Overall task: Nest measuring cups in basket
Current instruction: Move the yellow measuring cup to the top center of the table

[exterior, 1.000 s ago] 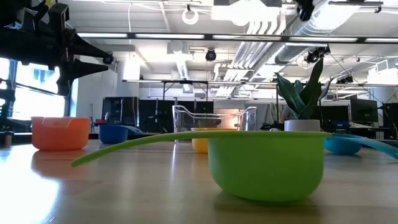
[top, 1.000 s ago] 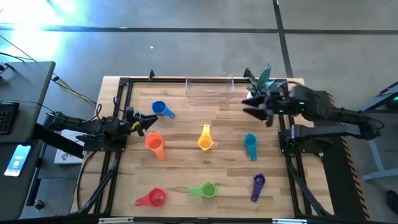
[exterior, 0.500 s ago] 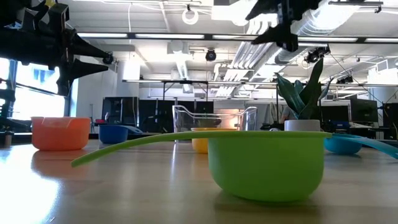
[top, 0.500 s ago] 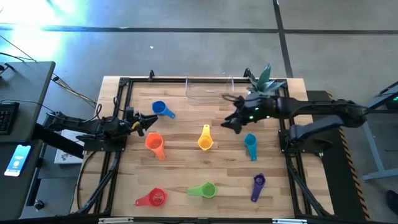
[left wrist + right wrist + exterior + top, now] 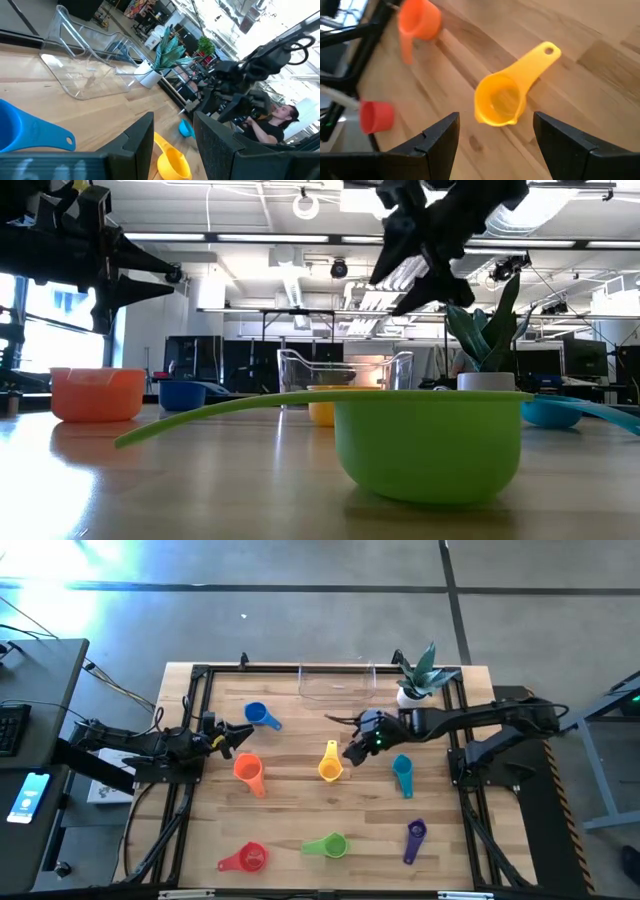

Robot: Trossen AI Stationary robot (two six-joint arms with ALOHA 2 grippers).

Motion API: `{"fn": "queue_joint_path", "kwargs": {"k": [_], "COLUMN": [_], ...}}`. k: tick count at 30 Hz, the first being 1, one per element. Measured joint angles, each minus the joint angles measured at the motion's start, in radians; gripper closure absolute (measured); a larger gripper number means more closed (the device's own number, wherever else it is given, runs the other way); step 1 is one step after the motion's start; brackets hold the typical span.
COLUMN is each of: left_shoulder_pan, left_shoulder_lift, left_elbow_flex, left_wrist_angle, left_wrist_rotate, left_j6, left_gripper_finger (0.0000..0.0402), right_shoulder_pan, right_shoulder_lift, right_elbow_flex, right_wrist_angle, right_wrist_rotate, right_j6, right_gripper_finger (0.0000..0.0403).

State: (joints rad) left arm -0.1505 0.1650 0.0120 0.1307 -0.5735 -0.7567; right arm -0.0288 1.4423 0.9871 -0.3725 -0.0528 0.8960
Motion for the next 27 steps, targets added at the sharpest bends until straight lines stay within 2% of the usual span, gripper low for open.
{"fn": "queue_joint_path", "kwargs": {"k": [14, 27], "left_shoulder_pan": [0.000, 0.000], "left_shoulder_lift": [0.000, 0.000], "left_elbow_flex": [0.000, 0.000], "left_wrist_angle": [-0.005, -0.014], "left_wrist_rotate": [-0.016, -0.019], "left_j6": [0.010, 0.010], "left_gripper_finger": [0.0271, 0.0271], "right_shoulder_pan": [0.017, 0.017], "right_shoulder_lift": [0.199, 0.319], "right_elbow_flex": [-0.001, -0.002], "right_wrist_angle": [0.155, 0.174], "right_wrist_rotate": [0.046, 0.040], "right_j6": [0.021, 0.002], "right_gripper_finger": [0.0158, 0.0158]}}
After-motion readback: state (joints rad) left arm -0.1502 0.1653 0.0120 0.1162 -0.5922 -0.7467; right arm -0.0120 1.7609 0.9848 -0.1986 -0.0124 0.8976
